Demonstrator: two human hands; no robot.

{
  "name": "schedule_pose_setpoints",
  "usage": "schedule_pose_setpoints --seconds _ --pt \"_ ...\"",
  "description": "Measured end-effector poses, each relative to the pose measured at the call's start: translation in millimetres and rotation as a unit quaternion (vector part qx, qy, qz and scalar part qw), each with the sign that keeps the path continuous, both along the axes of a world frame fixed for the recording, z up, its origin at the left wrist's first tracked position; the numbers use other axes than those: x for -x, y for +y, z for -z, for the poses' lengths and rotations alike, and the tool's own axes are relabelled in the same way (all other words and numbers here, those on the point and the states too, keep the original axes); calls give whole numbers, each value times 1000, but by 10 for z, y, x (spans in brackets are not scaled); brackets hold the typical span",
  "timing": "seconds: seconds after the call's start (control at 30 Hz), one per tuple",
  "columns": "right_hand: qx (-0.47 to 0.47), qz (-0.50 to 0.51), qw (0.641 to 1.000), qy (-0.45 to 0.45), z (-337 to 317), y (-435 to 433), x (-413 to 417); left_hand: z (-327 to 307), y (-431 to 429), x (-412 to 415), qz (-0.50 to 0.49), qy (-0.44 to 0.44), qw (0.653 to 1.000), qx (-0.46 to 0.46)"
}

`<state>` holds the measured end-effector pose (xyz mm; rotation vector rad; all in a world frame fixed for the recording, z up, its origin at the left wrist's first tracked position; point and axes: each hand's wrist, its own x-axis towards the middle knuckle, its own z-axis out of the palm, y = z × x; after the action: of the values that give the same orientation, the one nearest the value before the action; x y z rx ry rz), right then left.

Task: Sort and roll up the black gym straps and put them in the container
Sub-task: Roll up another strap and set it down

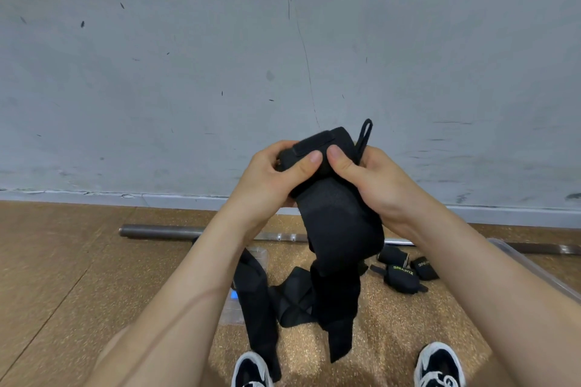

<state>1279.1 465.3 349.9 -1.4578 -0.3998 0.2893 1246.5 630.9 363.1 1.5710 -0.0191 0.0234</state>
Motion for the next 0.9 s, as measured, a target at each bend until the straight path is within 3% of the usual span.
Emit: schedule_pose_setpoints --seconds 0.17,0.27,0.33,0.4,0.43,0.5,0.6,0.7,0.8,0.9 --pt "-17 -1 998 61 -21 -53 -65 -9 11 -9 -24 -25 999 11" --pt "-30 73 993 86 -76 -98 -94 -23 50 -14 -36 -33 999 19" --pt "16 183 982 44 -87 -165 -151 -12 91 -23 -50 -51 997 -31" --pt "106 226 966 -67 -111 -248 -182 25 116 -38 -49 -98 982 -156" --pt "136 192 966 -109 -132 -279 -176 41 100 -41 -35 -116 971 -208" --pt "171 50 978 -106 -164 -301 -150 74 38 -37 3 -126 963 -239" --pt "219 -111 966 -74 -118 -287 -132 101 -4 -54 34 -120 965 -232" --pt "212 -88 970 -84 -87 -281 -158 103 43 -56 59 -77 977 -191" --pt "213 -67 970 -94 -68 -297 -163 96 99 -36 78 34 994 -65" --pt "237 -65 961 -127 -27 -276 -134 87 76 -8 107 99 989 -13"
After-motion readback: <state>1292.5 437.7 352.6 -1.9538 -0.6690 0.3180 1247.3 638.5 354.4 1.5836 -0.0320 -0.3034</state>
